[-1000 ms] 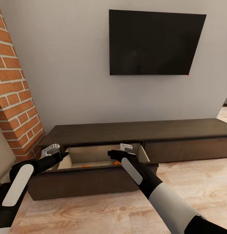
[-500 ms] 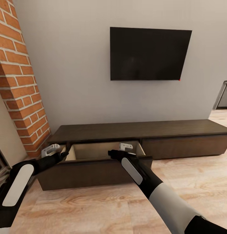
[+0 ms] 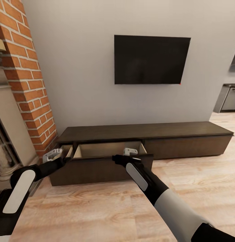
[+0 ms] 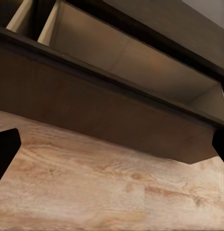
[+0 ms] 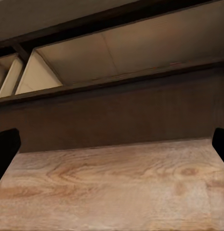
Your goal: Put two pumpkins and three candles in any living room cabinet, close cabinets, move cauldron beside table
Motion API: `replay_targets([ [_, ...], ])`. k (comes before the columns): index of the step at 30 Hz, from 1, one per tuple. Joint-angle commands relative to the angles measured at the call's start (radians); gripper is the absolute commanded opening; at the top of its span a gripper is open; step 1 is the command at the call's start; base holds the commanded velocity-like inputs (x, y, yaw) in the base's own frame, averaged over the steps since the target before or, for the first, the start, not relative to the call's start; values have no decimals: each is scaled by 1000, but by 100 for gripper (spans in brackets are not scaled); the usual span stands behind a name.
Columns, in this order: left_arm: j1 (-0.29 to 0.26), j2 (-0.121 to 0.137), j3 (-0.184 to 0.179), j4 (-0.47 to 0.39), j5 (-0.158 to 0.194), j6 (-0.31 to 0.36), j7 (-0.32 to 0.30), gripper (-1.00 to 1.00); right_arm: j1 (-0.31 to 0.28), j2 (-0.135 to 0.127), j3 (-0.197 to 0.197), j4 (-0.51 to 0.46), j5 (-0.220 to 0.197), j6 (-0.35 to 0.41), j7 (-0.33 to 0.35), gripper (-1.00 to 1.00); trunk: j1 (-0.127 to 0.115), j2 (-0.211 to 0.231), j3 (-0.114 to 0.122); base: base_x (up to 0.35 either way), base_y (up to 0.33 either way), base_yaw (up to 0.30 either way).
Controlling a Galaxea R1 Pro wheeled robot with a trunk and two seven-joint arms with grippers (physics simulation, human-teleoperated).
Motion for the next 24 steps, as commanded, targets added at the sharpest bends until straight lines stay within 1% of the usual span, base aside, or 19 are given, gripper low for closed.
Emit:
replay_targets([
  [1,-1,0,0,-1,10,3,9,100,-1,0,2,-1,-8,1,-9,100,-1,-1,-1,-345,0,0],
  [5,-1,0,0,-1,9,2,9,100,-1,0,2,-1,-8,1,-9,100,-1,-1,-1,-173,-2,0],
  [9,-1,0,-1,-1,10,2,9,100,-1,0,2,-1,-8,1,-9,100,-1,-1,-1,-189,-82,0],
  [17,-1,0,-3,-2,12,2,6,100,-1,0,2,-2,-9,1,-9,100,-1,-1,-1,-197,-205,0],
  [20,0,0,-3,-2,11,1,0,100,-1,0,2,-1,-10,1,-9,100,-1,-1,-1,-87,-235,0],
  [24,1,0,-8,-1,11,-1,-5,100,-1,0,3,-2,-8,1,-6,100,-1,-1,-1,-21,-73,0],
])
